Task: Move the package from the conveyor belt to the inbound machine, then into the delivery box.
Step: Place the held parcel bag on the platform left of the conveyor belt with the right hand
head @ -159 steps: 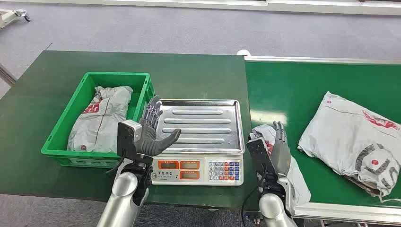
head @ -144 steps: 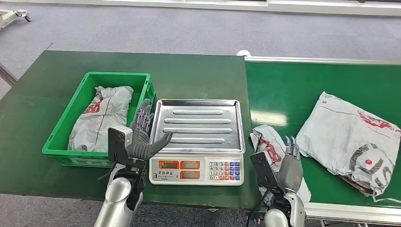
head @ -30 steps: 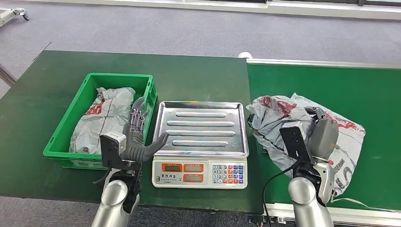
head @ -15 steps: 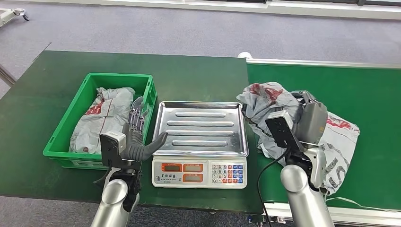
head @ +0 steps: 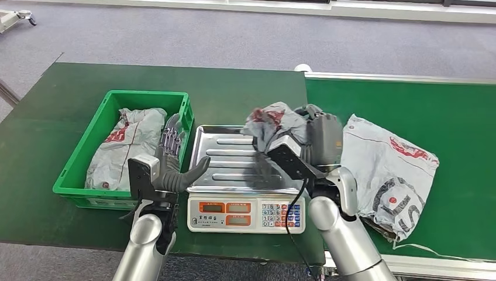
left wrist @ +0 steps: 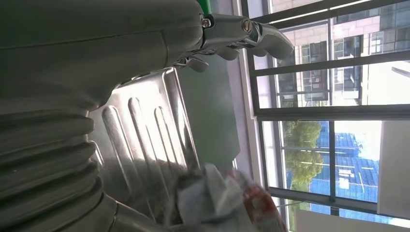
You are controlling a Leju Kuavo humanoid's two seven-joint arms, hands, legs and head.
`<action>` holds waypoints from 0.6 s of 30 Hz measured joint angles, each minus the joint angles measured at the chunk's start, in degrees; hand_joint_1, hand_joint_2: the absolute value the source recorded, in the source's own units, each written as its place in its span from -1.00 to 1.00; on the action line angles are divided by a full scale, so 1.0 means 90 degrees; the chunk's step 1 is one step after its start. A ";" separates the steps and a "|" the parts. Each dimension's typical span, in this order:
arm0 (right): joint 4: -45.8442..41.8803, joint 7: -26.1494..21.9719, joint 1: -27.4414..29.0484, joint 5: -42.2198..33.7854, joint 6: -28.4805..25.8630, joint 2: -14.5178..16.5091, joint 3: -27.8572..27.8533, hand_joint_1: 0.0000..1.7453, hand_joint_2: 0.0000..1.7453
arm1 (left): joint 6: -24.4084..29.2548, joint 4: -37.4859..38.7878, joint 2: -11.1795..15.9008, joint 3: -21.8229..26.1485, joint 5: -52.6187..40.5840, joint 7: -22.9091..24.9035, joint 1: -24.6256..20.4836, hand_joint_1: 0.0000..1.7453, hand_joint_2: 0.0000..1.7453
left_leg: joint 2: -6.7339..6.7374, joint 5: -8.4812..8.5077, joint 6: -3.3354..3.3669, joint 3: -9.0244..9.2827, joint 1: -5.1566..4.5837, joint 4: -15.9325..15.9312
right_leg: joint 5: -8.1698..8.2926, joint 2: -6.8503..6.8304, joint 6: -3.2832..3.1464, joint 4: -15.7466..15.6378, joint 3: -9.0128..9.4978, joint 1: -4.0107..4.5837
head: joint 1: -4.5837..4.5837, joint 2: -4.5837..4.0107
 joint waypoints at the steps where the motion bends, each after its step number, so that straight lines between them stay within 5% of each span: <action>1: 0.0051 0.0051 -0.0031 -0.0042 0.0005 0.0025 0.0113 1.00 1.00 | -0.0004 0.0026 -0.0007 0.0000 0.0000 0.0000 -0.0031 -1.00 1.00 | -0.0001 0.0000 0.0000 0.0000 0.0001 0.0000 | 0.0000 -0.0001 0.0000 0.0000 0.0000 0.0000 | 0.0000 0.0000; 15: 0.0493 0.0129 -0.0187 -0.0304 0.0077 0.0056 0.0468 1.00 1.00 | -0.0007 0.0247 -0.0018 0.0000 0.0000 0.0000 -0.0153 -1.00 1.00 | -0.0001 0.0000 0.0000 -0.0002 -0.0003 0.0001 | 0.0000 -0.0001 0.0000 -0.0001 0.0000 -0.0004 | 0.0001 0.0000; 18: 0.0554 0.0042 -0.0199 -0.0518 0.0184 0.0056 0.0472 -0.50 1.00 | -0.0017 0.0293 -0.0018 0.0000 0.0000 -0.0001 -0.0163 -1.00 1.00 | -0.0001 0.0000 0.0000 -0.0002 -0.0002 0.0001 | 0.0000 -0.0001 -0.0001 0.0000 -0.0001 -0.0003 | 0.0001 0.0000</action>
